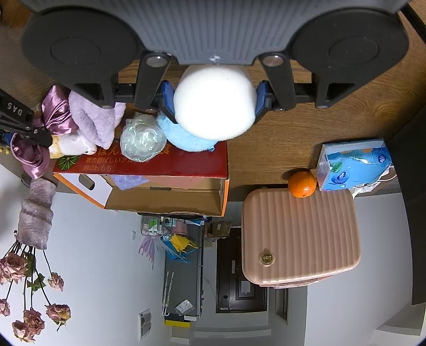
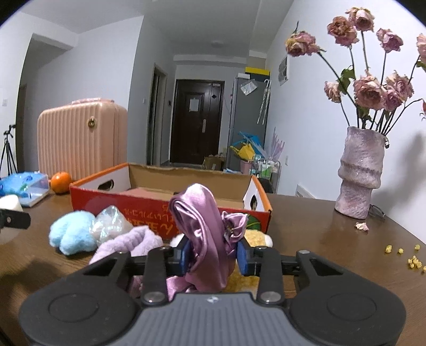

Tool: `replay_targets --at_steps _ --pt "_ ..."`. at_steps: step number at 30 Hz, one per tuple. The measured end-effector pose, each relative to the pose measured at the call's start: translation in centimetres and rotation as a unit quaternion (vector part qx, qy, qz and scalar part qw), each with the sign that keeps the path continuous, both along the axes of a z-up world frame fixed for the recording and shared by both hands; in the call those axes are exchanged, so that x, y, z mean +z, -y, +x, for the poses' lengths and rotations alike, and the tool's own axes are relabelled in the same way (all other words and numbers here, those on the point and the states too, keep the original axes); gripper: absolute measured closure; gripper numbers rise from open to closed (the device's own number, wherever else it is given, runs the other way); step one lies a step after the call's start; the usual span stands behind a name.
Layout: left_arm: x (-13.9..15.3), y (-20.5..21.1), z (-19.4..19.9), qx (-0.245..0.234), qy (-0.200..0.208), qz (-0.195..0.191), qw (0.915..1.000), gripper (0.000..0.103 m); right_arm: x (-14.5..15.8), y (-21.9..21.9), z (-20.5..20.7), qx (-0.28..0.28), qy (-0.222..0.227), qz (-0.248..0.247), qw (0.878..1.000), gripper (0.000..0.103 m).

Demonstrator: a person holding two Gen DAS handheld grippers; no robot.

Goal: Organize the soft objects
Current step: 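Lift the puff and scrunchie with both tools and carry them over the box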

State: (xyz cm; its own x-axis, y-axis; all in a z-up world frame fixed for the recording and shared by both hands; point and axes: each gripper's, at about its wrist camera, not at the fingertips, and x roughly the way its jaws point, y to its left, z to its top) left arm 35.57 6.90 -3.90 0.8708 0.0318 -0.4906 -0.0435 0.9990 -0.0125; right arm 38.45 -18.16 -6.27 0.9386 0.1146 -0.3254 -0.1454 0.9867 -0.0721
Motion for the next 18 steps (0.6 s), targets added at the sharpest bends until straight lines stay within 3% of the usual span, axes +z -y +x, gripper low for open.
replay_targets --at_steps 18 --pt "2.1 0.9 -0.8 -0.001 0.028 -0.015 0.9995 0.047 2.8 1.1 -1.2 0.011 0.042 0.052 0.998 0.069"
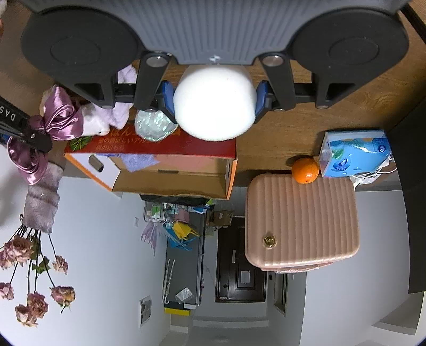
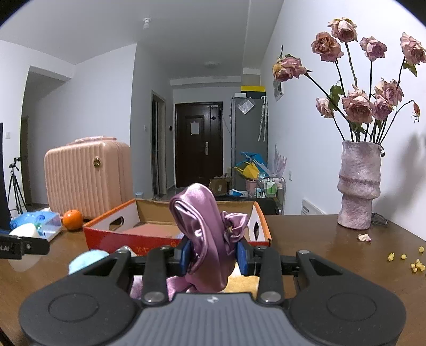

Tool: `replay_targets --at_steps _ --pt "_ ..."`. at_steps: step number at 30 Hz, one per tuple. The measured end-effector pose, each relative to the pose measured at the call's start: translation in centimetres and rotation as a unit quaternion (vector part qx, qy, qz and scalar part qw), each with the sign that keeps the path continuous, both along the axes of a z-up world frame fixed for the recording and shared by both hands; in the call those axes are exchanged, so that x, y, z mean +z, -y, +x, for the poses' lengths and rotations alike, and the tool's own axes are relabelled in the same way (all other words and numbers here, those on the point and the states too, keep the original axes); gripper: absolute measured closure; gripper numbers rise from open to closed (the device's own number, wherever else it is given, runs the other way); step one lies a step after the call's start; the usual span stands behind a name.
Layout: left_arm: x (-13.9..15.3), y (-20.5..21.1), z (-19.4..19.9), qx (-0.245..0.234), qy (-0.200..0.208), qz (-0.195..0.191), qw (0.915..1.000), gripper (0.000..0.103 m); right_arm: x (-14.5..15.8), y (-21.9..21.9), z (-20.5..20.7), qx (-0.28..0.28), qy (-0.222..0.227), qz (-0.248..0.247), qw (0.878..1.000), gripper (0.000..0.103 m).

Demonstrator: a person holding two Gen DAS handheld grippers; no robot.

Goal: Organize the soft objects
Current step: 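Lift the puff and scrunchie with both tools and carry them over the box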

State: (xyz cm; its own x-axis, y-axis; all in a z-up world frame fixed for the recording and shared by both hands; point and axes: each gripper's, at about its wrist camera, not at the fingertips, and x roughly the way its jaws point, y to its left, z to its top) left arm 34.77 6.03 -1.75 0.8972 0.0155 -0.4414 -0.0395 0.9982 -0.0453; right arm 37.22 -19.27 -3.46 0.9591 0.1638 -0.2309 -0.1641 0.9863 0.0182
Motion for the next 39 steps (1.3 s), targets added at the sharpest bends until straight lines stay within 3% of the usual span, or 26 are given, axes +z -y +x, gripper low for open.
replay_targets --at_steps 18,39 --pt "3.2 2.4 2.2 0.006 0.035 -0.026 0.999 0.047 2.3 -0.9 2.5 0.013 0.027 0.031 0.999 0.069" --pt "4.2 4.3 8.9 0.016 0.05 -0.048 0.9974 0.047 3.5 0.0 9.3 -0.007 0.035 0.063 0.997 0.069"
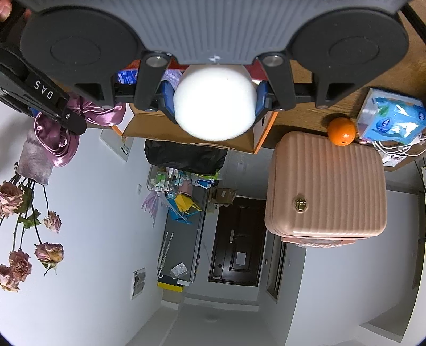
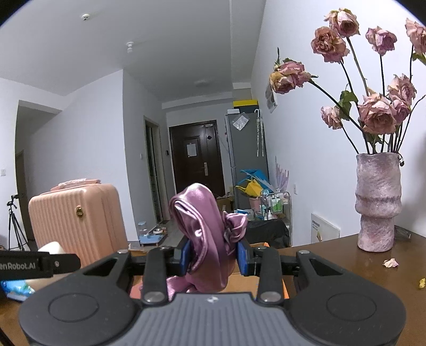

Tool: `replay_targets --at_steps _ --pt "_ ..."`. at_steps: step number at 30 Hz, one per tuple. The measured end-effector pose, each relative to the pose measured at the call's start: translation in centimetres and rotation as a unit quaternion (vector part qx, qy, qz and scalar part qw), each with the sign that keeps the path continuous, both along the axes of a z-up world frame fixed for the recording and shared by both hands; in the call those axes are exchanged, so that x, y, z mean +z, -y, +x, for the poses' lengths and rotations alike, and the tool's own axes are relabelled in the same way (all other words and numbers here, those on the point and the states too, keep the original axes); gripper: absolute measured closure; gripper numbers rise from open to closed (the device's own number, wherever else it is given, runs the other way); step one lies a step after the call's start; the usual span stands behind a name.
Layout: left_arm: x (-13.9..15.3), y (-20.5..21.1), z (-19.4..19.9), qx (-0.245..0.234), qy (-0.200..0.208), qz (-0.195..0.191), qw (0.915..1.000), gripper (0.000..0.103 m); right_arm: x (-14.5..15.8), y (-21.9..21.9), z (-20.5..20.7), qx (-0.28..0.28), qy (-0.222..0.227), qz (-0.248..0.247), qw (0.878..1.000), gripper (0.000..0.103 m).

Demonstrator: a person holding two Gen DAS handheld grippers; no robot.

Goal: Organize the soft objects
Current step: 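Lift the puff and scrunchie with both tools and carry them over the box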

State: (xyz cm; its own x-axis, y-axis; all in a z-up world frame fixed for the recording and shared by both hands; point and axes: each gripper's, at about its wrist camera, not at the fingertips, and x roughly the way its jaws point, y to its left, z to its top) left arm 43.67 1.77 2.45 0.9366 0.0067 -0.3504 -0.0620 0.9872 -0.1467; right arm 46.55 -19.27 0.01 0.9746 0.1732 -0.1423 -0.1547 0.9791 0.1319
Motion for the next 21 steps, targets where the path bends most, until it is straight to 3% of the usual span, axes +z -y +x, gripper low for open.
replay_targets --at_steps 21 --pt "-0.2 0.6 6.5 0.016 -0.004 -0.011 0.9998 0.047 0.1 -1.3 7.3 -0.003 -0.032 0.03 0.999 0.069"
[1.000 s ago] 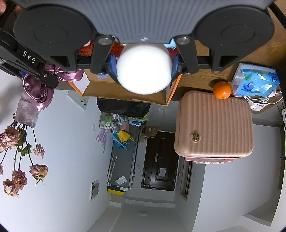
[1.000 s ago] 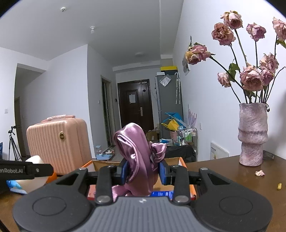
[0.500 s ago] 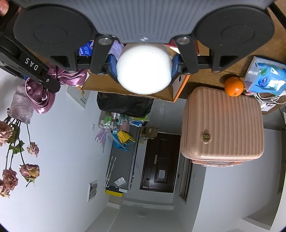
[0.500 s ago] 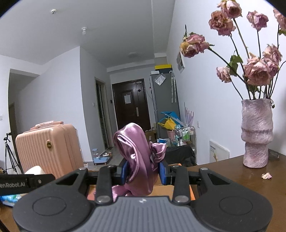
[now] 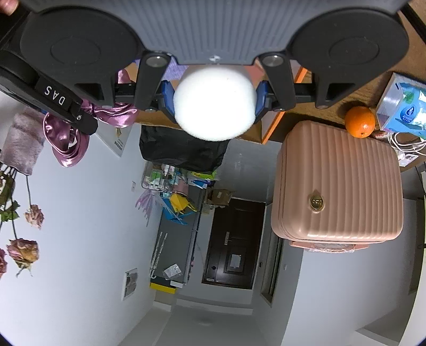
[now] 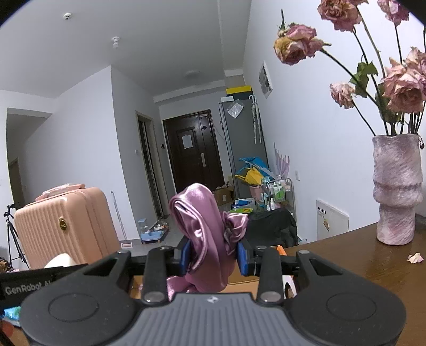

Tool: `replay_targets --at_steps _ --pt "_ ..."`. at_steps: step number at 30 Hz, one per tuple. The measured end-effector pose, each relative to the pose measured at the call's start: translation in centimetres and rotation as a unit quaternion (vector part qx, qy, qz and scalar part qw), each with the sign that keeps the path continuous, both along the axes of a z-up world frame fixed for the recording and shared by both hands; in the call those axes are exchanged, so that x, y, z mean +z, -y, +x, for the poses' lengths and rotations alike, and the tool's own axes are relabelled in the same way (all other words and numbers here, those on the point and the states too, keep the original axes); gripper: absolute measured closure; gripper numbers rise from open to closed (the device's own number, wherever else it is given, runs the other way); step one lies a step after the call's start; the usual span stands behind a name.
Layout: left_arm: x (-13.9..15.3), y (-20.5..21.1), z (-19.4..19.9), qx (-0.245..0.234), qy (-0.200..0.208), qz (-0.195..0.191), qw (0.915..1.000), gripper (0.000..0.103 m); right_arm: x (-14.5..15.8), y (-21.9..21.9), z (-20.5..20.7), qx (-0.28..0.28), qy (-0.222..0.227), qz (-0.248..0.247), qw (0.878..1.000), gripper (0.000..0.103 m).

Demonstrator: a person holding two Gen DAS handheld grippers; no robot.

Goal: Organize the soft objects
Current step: 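Lift the puff and scrunchie with both tools and carry them over the box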

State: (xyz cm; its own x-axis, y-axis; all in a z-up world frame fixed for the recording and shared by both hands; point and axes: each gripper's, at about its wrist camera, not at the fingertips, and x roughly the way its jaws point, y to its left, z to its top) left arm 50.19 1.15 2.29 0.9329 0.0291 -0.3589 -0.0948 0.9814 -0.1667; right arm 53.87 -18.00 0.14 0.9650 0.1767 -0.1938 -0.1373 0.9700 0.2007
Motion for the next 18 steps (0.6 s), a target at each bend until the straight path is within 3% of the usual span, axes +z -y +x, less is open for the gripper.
replay_targets --at_steps 18 --pt "-1.0 -1.3 4.9 0.012 -0.013 0.007 0.9998 0.047 -1.1 -0.1 4.9 -0.01 -0.049 -0.01 0.999 0.069"
